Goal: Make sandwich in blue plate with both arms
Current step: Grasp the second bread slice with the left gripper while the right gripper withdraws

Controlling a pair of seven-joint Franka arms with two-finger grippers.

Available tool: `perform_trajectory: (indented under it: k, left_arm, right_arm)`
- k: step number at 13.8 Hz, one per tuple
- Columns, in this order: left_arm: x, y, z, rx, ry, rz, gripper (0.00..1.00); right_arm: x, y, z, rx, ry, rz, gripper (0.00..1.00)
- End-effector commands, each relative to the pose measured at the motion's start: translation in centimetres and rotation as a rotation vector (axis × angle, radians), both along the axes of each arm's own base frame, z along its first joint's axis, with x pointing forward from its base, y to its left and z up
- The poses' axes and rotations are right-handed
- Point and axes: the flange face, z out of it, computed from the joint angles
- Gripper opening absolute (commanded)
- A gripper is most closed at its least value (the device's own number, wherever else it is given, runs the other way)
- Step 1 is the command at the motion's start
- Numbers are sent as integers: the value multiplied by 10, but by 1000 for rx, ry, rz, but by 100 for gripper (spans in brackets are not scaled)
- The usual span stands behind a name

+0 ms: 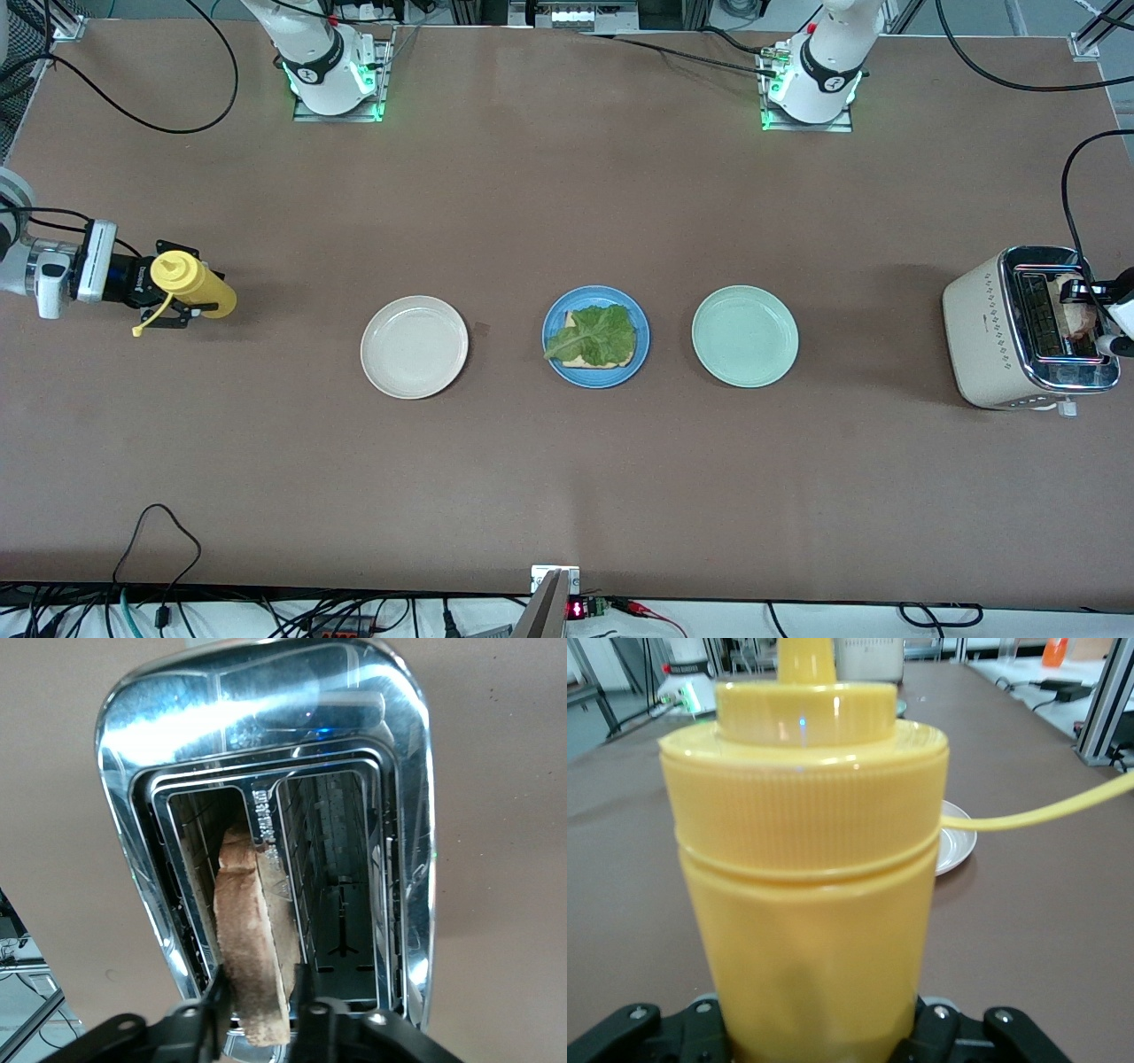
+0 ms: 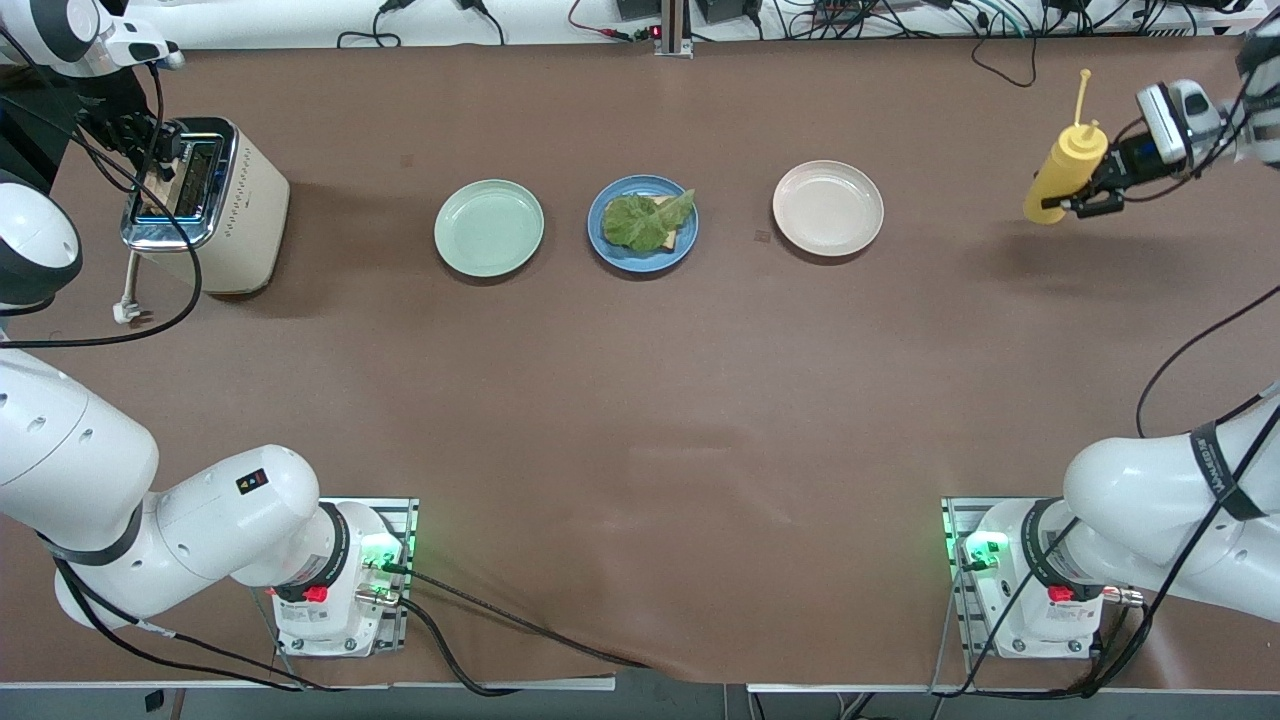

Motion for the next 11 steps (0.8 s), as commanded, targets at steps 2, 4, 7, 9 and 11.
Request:
perform_trajectory:
  k: [2, 4, 7, 9, 11]
  left_arm:
    - [-3, 8, 0, -5, 10, -72, 6]
    - [-3, 7, 4, -3, 8, -75, 4]
    - [-4, 3, 13, -6, 29, -73, 1]
    - [-6, -5, 33, 2, 30, -75, 1]
    - [2, -35, 66, 3, 26, -95, 1]
  right_arm:
    - [4, -30, -38, 159, -65, -16, 0]
    - [2, -32, -59, 195, -70, -8, 0]
    - [2, -31, -75, 216, -58, -11, 10]
    - [1, -32, -80, 216, -51, -18, 27]
    - [3, -33, -83, 215, -56, -17, 38]
